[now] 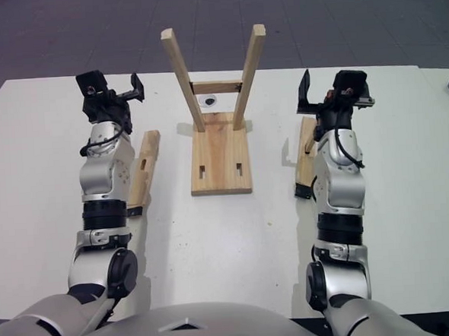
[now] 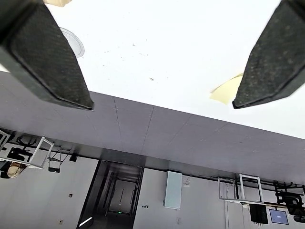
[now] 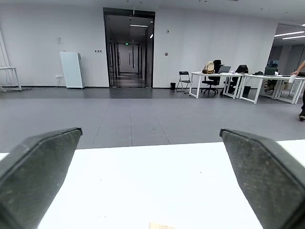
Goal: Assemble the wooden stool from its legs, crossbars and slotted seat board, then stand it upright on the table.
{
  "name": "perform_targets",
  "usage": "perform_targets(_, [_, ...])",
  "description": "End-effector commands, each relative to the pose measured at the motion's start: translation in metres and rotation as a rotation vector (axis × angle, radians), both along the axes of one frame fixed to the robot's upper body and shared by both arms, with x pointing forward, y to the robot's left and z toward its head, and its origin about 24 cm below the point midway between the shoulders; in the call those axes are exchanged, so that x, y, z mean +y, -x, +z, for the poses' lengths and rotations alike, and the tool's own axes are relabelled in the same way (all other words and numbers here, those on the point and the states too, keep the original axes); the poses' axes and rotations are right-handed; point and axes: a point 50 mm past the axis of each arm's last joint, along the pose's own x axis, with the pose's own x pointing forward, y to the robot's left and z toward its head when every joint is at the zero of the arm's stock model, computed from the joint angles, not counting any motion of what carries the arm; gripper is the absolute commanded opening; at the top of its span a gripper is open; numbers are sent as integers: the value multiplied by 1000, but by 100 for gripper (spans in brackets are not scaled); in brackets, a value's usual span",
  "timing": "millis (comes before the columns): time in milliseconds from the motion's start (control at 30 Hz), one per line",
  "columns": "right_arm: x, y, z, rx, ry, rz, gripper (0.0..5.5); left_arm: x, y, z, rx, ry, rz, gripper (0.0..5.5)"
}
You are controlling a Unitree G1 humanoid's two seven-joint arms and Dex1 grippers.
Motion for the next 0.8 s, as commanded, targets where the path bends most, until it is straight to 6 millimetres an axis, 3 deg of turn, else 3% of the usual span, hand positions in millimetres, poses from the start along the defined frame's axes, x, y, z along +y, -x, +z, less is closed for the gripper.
perform_targets(33, [10, 20, 17, -50, -31, 10, 538, 11, 4, -2, -1, -17, 42, 540])
perform_targets(233, [17, 42, -20, 163, -9, 41, 538, 15, 14, -6, -4, -29, 86, 540])
perform_targets(433, [10, 59, -61, 414, -6, 40, 538, 22, 23, -8, 7, -21, 118, 540])
perform_targets(800, [9, 61, -87, 685, -30, -10, 538, 13, 31, -11, 56, 33, 116, 540])
